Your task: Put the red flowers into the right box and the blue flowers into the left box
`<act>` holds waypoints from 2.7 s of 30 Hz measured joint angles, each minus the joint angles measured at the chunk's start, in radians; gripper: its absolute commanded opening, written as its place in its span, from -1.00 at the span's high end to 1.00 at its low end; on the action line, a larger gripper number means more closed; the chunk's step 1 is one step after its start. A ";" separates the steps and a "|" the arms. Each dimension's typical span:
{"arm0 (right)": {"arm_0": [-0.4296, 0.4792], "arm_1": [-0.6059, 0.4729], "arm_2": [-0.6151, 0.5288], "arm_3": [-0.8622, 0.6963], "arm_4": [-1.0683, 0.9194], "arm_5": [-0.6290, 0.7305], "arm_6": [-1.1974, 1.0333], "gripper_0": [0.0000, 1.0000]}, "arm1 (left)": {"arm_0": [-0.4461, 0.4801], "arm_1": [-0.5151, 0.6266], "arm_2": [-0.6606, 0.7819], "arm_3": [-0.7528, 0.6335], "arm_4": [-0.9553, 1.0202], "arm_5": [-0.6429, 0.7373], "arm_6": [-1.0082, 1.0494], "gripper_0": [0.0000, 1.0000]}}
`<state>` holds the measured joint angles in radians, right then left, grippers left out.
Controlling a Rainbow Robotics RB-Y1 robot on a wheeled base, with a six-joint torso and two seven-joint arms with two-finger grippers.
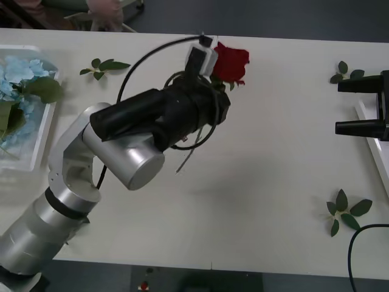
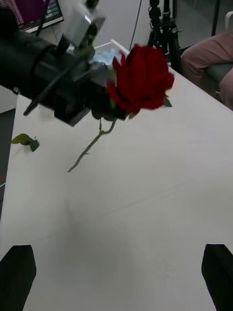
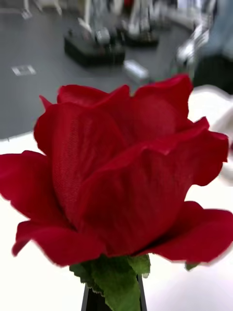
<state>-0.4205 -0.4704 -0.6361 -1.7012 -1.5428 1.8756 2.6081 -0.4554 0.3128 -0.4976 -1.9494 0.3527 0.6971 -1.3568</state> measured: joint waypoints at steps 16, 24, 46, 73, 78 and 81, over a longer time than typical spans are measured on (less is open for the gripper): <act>0.000 0.019 0.019 0.000 -0.003 -0.046 -0.177 -1.00 | -0.144 -0.123 0.122 -0.019 -0.060 -0.113 0.432 1.00; 0.000 0.062 0.144 0.000 -0.036 -0.228 -0.318 -1.00 | -0.144 -0.123 0.122 -0.019 -0.110 -0.158 0.542 1.00; -0.062 0.096 0.387 0.000 0.037 -0.470 -0.405 -1.00 | -0.144 -0.123 0.122 -0.019 -0.111 -0.158 0.550 1.00; -0.103 0.136 0.456 0.000 0.063 -0.513 -0.482 1.00 | -0.144 -0.123 0.122 -0.019 -0.111 -0.158 0.550 0.21; -0.103 0.136 0.456 0.000 0.061 -0.513 -0.482 1.00 | -0.144 -0.123 0.122 -0.019 -0.111 -0.158 0.550 -0.99; -0.103 0.136 0.455 0.000 0.054 -0.513 -0.482 1.00 | -0.144 -0.123 0.122 -0.019 -0.111 -0.158 0.550 -1.00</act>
<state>-0.5240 -0.3342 -0.1806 -1.7012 -1.4890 1.3626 2.1256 -0.5996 0.1900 -0.3754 -1.9680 0.2420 0.5395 -0.8069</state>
